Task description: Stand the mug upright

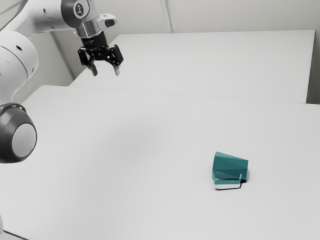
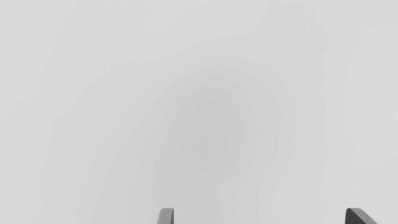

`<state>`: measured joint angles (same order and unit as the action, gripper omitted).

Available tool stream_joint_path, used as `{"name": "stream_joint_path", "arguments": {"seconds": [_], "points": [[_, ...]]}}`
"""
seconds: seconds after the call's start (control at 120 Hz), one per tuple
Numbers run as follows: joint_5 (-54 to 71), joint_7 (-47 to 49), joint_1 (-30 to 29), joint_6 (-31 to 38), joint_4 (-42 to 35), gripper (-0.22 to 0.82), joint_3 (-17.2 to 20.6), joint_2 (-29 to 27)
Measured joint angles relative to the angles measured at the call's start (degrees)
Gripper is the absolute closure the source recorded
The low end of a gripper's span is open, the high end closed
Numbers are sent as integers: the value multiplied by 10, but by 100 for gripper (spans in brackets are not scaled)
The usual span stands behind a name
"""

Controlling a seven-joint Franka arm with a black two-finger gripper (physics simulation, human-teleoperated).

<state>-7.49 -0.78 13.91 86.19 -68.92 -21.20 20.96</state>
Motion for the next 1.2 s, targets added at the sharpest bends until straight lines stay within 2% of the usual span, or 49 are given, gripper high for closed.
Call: {"name": "stream_joint_path", "arguments": {"seconds": [0.208, 0.317, 0.433, 0.508, 0.758, 0.925, 1.2], "points": [[3, 4, 3, 5, -23, 0, 5, -21], [-9, 7, 13, 54, -169, 0, 53, -102], [-53, 9, 33, 120, -295, 0, 66, -169], [-100, 8, 38, 159, -356, 0, 72, -188], [-318, -32, 31, 291, -484, 0, 127, -179], [-442, -86, 62, 350, -503, 0, 147, -141], [-543, -168, 99, 401, -532, 0, 158, -109]]}}
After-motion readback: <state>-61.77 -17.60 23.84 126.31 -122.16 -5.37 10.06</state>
